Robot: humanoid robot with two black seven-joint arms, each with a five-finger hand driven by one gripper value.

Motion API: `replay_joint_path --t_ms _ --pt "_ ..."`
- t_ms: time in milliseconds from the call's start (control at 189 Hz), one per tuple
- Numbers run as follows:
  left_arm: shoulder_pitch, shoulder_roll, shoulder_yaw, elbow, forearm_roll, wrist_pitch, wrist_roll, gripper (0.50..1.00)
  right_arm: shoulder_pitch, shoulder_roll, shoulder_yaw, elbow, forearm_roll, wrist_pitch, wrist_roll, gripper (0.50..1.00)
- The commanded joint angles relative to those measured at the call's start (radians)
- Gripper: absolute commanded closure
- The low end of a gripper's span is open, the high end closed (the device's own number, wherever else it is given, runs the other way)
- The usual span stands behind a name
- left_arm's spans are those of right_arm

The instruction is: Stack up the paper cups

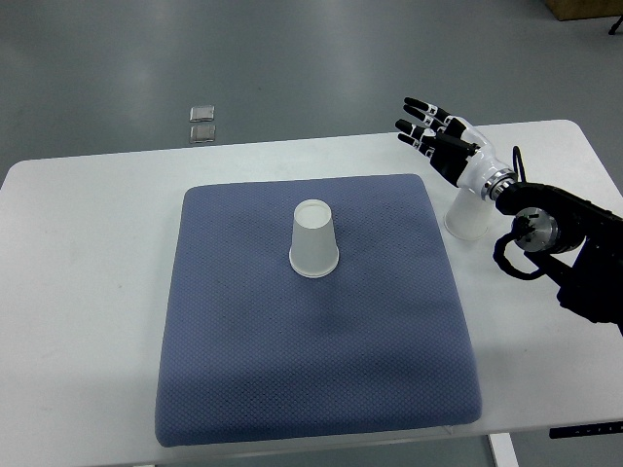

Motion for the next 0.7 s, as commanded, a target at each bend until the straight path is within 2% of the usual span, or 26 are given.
replay_joint_path --t_ms 0,306,692 --pt "0.0 0.0 -0.002 0.0 0.0 0.001 0.0 0.5 0.002 -0.001 0.002 0.0 0.0 0.003 0.0 0.574" --pt "0.0 0.0 -0.005 -0.001 0.0 0.001 0.0 0.5 0.025 0.0 0.002 -0.011 0.0 0.001 0.0 0.576" --pt "0.002 0.0 -0.002 -0.001 0.0 0.001 0.0 0.5 0.052 0.02 0.002 -0.109 0.0 0.005 0.0 0.574"
